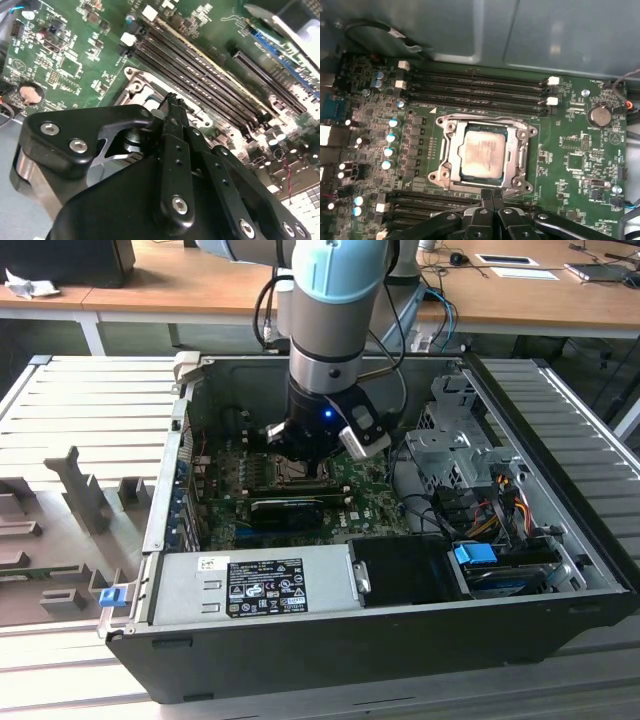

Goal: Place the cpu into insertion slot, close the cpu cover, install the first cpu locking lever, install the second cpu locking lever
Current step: 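Install the second cpu locking lever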

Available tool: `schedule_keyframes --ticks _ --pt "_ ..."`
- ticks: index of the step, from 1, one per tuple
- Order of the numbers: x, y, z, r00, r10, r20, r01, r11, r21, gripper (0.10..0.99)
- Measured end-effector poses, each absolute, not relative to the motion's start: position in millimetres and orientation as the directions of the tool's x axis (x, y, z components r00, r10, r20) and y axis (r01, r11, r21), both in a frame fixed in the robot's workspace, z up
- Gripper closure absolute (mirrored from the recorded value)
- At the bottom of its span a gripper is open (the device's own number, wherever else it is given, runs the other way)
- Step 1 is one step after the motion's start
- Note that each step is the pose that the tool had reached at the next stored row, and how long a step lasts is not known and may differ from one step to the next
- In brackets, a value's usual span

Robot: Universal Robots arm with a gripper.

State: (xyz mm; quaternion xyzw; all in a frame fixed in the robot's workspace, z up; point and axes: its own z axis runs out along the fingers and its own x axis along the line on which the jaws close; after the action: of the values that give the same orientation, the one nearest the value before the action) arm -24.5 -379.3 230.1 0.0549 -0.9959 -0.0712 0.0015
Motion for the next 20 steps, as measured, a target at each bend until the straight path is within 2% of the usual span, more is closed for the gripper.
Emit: schedule_keyframes --ticks 20 --pt "-29.9 -379.5 229.4 -0.994 -0.110 -0.005 -0.109 0.983 0.145 0.980"
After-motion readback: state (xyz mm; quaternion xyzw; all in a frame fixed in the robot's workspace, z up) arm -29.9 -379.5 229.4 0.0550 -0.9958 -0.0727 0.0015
